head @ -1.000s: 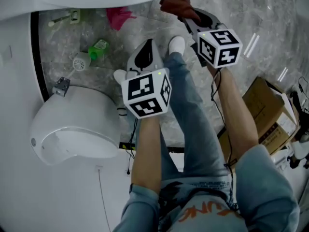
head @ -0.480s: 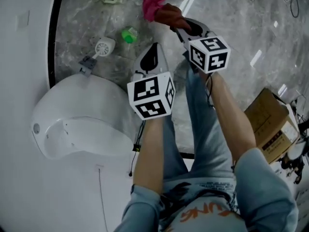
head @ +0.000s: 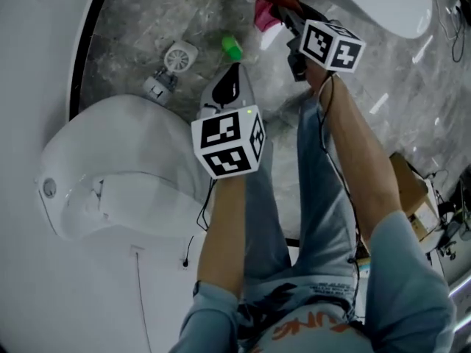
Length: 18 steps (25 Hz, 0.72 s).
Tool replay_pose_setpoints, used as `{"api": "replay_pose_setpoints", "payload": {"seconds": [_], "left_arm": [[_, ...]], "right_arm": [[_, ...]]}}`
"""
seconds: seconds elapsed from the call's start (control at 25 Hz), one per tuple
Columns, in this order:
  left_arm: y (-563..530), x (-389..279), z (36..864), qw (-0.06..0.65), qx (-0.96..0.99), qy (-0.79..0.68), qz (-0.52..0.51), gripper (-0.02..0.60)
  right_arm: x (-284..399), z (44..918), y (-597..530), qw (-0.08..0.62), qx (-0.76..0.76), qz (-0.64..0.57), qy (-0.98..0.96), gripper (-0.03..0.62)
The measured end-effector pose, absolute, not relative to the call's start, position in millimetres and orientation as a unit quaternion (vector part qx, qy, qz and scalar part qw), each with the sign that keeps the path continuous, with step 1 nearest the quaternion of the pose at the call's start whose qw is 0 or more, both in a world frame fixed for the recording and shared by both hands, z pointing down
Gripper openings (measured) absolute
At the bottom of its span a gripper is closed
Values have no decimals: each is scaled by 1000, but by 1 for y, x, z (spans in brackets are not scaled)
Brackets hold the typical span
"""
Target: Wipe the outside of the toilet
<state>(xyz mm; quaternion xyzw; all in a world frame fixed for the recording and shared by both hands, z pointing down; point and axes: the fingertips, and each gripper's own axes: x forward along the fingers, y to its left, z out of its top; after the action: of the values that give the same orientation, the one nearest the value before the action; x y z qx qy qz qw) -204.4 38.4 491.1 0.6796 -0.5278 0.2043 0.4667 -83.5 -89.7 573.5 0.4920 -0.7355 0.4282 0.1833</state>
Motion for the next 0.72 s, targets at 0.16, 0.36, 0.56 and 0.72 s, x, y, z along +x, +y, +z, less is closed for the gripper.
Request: {"api": "replay_pose_setpoints", "payload": {"seconds": [0.16,0.36,0.56,0.72], "left_arm": [[36,-222,502,475,670,-534,202,0],[38,-221,508,481,664,-533,209,0],[40,-201,510,478,669,-524,221,0],[45,-193,516,479,655,-532,241,0]], "right_arm": [[-84,586,-119,153,518,447,-713,67],[-65,594,-128,146,541,456,-691,67],[-38,599,-110,153,544,464,-683,67],[-6,603,-95,152,549,476,-670,67]]}}
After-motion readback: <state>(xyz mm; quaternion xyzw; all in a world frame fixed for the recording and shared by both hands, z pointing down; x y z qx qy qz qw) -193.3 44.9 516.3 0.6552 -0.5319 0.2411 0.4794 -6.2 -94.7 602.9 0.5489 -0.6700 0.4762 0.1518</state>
